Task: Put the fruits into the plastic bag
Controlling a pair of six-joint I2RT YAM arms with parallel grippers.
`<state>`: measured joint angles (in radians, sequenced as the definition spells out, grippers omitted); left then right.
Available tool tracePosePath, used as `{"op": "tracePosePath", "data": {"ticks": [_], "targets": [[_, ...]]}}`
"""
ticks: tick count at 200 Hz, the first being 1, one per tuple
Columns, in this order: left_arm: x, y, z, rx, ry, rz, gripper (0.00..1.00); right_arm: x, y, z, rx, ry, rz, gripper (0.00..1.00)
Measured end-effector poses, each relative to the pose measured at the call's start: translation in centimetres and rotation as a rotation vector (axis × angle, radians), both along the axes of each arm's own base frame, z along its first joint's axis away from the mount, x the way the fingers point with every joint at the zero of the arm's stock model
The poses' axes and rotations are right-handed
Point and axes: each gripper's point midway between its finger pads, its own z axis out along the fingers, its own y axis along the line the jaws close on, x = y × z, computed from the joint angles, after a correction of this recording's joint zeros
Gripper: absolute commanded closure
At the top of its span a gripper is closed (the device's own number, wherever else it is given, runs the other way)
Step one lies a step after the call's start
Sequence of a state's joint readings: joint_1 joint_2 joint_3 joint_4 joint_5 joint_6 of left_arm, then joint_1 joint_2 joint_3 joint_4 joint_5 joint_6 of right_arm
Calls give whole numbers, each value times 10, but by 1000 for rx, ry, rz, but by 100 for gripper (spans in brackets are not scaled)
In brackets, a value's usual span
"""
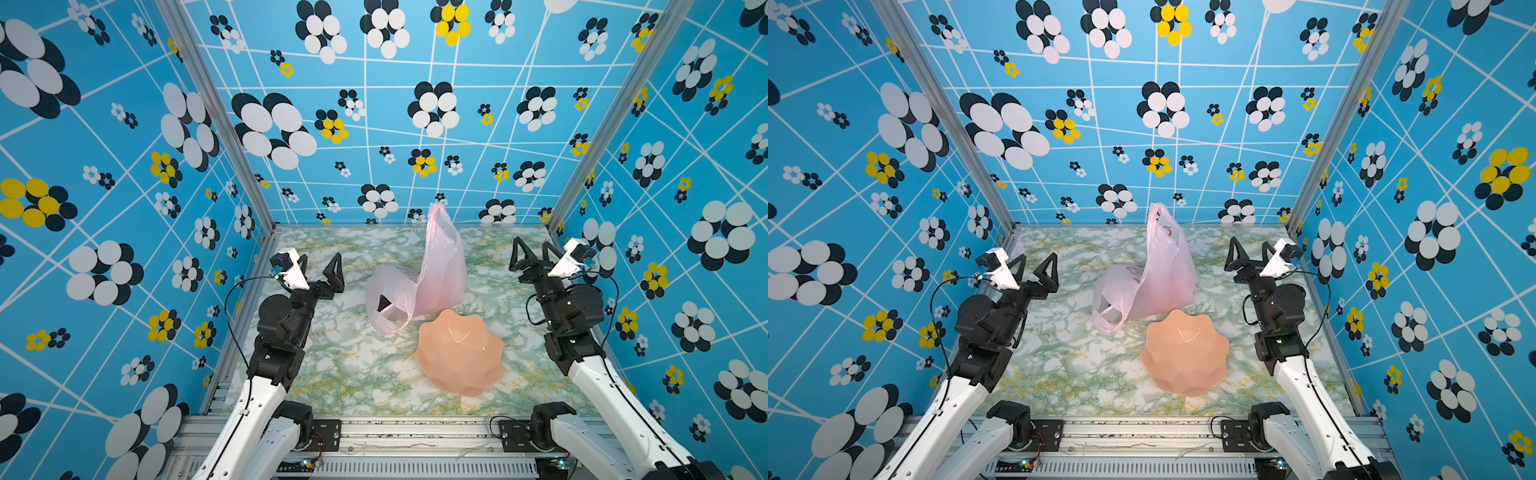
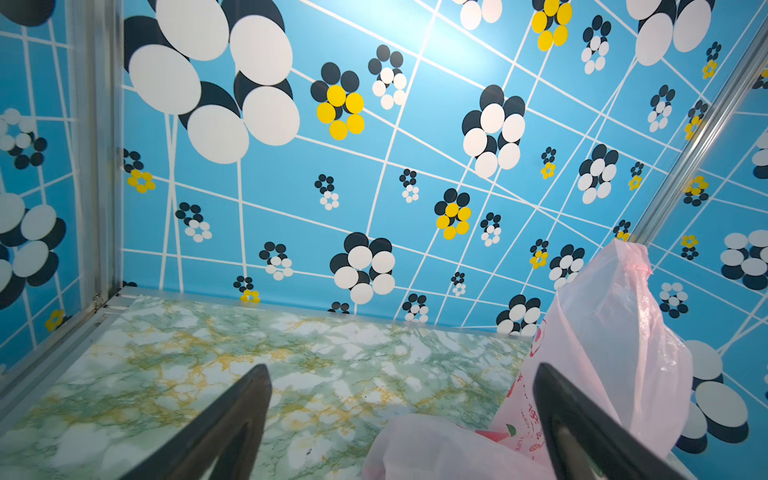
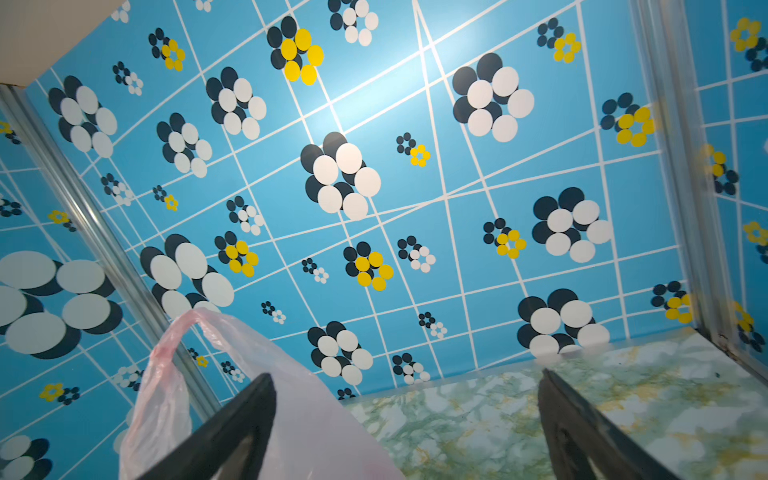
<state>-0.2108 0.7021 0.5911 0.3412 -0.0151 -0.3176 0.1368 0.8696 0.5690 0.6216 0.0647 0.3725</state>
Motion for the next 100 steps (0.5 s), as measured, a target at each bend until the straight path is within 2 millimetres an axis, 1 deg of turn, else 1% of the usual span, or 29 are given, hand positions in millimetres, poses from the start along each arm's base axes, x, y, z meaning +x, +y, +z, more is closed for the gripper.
{"op": "tracePosePath", "data": {"ticks": [56, 84, 100], "targets": [[-11, 18, -32, 65, 10, 99, 1, -9, -19, -43, -57, 73, -112, 1], [-17, 30, -41, 85, 6, 158, 1, -10, -26, -62, -99, 113, -162, 1], [-20, 37, -49, 87, 11, 190, 1, -11, -31, -77, -122, 143, -190, 1]]}}
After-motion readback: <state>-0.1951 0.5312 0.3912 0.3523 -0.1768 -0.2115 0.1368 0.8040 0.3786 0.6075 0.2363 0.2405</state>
